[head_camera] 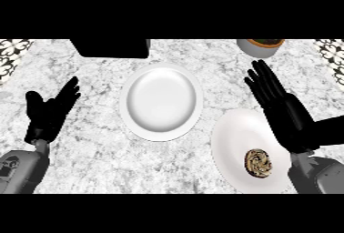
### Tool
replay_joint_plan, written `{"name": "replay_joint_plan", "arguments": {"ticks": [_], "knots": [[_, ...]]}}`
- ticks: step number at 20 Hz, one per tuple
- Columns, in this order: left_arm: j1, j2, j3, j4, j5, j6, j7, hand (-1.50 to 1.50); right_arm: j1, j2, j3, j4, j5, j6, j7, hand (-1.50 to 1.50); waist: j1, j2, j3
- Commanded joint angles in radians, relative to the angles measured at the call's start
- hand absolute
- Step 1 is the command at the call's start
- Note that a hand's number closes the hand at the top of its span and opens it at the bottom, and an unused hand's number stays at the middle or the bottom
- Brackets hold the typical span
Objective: Pick the cupcake from the plate and place it in the plate
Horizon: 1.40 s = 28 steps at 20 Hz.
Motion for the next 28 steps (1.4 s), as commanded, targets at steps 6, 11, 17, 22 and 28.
{"name": "replay_joint_plan", "arguments": {"ticks": [6, 11, 17, 22, 28], "knots": [[-0.022, -0.038, 0.011, -0.048, -0.025, 0.058, -0.052, 0.00, -0.045, -0.113, 0.065, 0.092, -0.245, 0.627, -0.080, 1.50, 0.054, 0.041, 0.038], [0.016, -0.086, -0.012, -0.043, -0.027, 0.078, -0.045, 0.00, 0.057, -0.170, -0.074, 0.344, -0.034, 0.652, -0.493, -1.50, 0.014, 0.041, 0.039], [0.041, -0.104, -0.020, -0.054, -0.020, 0.062, -0.055, 0.00, -0.005, -0.283, -0.018, 0.547, 0.258, 0.928, -0.826, -1.50, 0.027, 0.033, 0.036], [0.062, -0.104, -0.011, -0.089, -0.027, 0.084, -0.036, 0.00, -0.062, -0.359, 0.043, 0.607, 0.446, 0.907, -1.000, -1.50, 0.024, 0.025, 0.034], [0.056, -0.094, 0.025, -0.045, -0.024, 0.054, -0.077, 0.00, -0.139, -0.364, 0.119, 0.696, 0.565, 0.816, -1.099, -1.50, 0.010, 0.024, 0.031]]}}
